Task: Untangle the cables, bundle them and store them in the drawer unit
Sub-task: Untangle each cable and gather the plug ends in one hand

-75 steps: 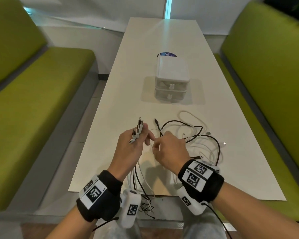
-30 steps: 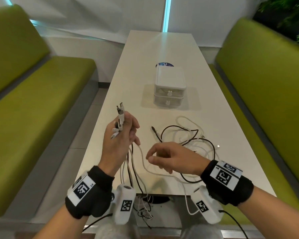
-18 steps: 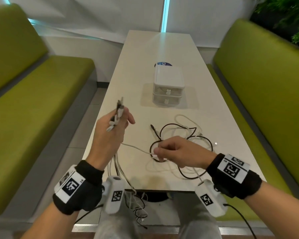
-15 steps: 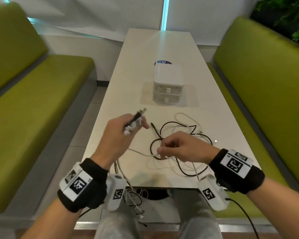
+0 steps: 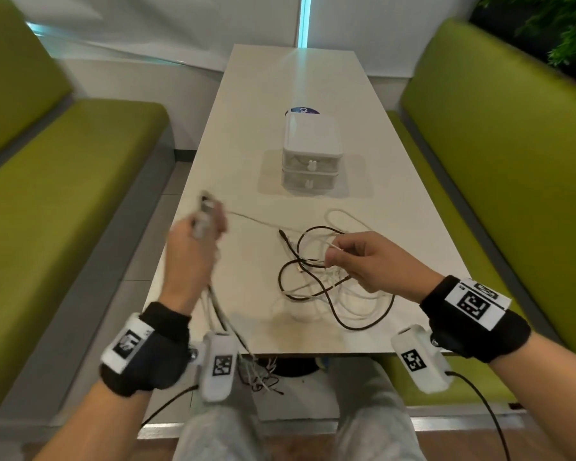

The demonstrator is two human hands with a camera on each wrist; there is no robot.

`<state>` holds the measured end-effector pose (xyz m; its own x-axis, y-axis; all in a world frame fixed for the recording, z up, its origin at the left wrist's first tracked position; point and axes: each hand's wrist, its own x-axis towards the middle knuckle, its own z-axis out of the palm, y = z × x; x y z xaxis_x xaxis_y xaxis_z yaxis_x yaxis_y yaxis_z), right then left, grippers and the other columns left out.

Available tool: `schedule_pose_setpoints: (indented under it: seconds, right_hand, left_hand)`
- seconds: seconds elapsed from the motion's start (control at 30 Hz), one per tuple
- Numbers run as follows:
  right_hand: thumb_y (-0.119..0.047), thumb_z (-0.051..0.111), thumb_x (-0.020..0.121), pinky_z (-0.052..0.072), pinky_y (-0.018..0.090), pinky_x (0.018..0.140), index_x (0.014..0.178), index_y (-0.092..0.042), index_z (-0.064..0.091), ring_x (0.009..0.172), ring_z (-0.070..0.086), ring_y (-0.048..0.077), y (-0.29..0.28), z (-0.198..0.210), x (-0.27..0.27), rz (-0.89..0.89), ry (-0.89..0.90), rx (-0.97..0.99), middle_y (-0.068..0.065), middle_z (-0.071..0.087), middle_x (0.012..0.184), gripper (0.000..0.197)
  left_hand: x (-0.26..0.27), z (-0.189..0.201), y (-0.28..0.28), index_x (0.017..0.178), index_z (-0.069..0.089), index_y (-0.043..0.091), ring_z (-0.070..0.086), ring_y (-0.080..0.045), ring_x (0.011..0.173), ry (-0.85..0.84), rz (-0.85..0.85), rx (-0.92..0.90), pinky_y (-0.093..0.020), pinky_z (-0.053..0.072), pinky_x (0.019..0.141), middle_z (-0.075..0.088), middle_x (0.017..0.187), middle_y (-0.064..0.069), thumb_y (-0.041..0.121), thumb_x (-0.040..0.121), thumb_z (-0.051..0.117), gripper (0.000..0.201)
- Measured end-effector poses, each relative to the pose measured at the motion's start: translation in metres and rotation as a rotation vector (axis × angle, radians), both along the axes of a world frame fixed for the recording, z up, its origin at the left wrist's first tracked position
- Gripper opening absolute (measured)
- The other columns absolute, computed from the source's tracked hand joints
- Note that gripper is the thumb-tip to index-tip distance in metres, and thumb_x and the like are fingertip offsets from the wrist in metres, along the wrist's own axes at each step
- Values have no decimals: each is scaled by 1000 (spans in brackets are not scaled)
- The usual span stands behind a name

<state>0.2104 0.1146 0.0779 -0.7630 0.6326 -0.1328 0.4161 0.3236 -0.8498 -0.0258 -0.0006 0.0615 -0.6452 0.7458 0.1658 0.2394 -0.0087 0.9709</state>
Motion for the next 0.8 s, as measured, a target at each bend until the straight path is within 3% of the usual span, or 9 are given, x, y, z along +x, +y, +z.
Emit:
schedule_pose_setpoints:
  seconds: [0.07, 0.13, 0.17, 0.23, 0.3, 0.4, 0.53, 0.7, 0.8]
  right_hand:
    - [-37, 49, 98, 25, 24, 43, 83, -15, 69, 43, 28, 9, 4, -7, 6, 5, -68, 19, -6, 35, 53, 33]
    - [-40, 44, 100, 28, 19, 47, 84, -18, 70, 42, 32, 4, 1, -12, 5, 44, -123, 69, -12, 38, 49, 37]
    - [-40, 42, 100, 30, 16, 49, 85, -19, 70, 43, 36, 3, -3, -13, 2, 56, -142, 86, -14, 41, 48, 38]
    - [-40, 41, 101, 33, 16, 55, 85, -21, 69, 49, 40, 1, -10, -19, -8, 83, -154, 104, -14, 46, 53, 38]
    - [-35, 43, 101, 33, 14, 58, 84, -20, 68, 54, 46, -2, -19, -22, -20, 127, -167, 113, -19, 51, 56, 34]
    - [-17, 49, 98, 34, 12, 57, 74, -30, 57, 57, 49, -6, -26, -23, -27, 198, -150, 135, -32, 53, 58, 28]
    - [-22, 50, 98, 33, 15, 55, 71, -31, 60, 52, 46, -2, -29, -20, -22, 213, -136, 112, -23, 53, 54, 30]
    - [-40, 47, 98, 35, 23, 59, 70, -21, 64, 54, 44, 6, -15, -29, -12, 123, -75, 183, -7, 49, 56, 39]
    - [-39, 46, 99, 37, 25, 61, 68, -26, 62, 58, 49, 10, -9, -28, -6, 107, -81, 177, 0, 54, 61, 38]
  left_hand:
    - [-21, 2, -2, 77, 68, 28, 48, -7, 56, -53, 158, 90, -29, 41, 52, 62, 80, 3, 40, 100, 49, 32]
    - [-24, 3, -3, 99, 71, 27, 59, -6, 78, 124, 206, 47, -34, 53, 74, 67, 97, 6, 34, 102, 47, 26]
    - [-15, 3, -3, 110, 68, 21, 60, 2, 88, 221, 191, 40, -25, 51, 84, 67, 108, 7, 26, 103, 46, 25]
    - [13, 5, -2, 124, 60, 13, 57, 9, 94, 392, 67, 97, -9, 45, 85, 62, 120, 4, 7, 100, 44, 29]
    - [40, -3, -1, 129, 57, 17, 60, 3, 92, 514, -178, 99, -10, 46, 84, 62, 121, 4, 4, 94, 44, 40]
    - [61, -19, 2, 116, 64, 25, 62, -8, 92, 706, -506, -122, -11, 45, 79, 63, 104, 15, 10, 83, 52, 37]
    - [66, -19, 6, 65, 39, 41, 49, 0, 57, 630, -498, -160, -14, 31, 56, 45, 58, 19, 24, 75, 52, 24]
    - [38, -20, 13, 87, 72, 26, 60, 4, 64, 579, -253, -95, -11, 43, 58, 59, 66, 21, 13, 92, 62, 17]
    - [25, -13, 12, 88, 65, 22, 58, 5, 62, 390, -101, 1, -9, 42, 58, 58, 69, 20, 24, 99, 51, 18]
